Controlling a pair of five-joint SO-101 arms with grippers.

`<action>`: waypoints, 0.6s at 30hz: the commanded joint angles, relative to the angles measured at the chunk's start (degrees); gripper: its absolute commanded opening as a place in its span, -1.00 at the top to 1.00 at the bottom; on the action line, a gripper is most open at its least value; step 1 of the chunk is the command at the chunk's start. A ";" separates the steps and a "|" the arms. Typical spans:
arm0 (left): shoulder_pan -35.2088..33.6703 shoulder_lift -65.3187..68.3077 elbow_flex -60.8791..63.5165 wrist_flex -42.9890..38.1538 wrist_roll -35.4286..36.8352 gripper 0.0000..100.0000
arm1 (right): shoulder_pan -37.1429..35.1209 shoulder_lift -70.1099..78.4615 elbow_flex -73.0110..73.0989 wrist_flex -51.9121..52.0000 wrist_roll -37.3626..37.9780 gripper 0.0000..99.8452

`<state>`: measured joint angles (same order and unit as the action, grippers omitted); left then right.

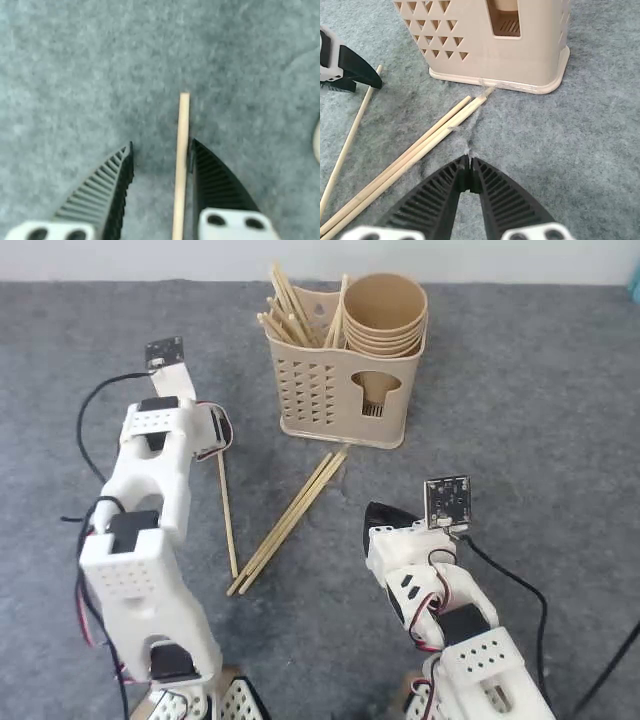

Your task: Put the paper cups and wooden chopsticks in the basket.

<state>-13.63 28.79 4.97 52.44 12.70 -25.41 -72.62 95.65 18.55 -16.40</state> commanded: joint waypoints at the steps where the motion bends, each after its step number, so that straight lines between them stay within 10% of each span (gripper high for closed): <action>1: -0.44 2.37 -4.97 -0.70 0.09 0.70 | -0.31 -1.63 0.35 0.22 0.53 0.98; 5: -0.09 2.73 -6.11 1.05 -0.26 1.00 | -0.31 -1.63 0.35 0.13 0.53 0.98; 18: 0.00 -10.20 -6.55 18.37 -1.85 0.98 | -0.40 -1.54 -2.29 5.58 -0.18 0.98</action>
<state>-13.54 28.70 -0.13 64.04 12.79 -25.41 -72.62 95.65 20.13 -16.40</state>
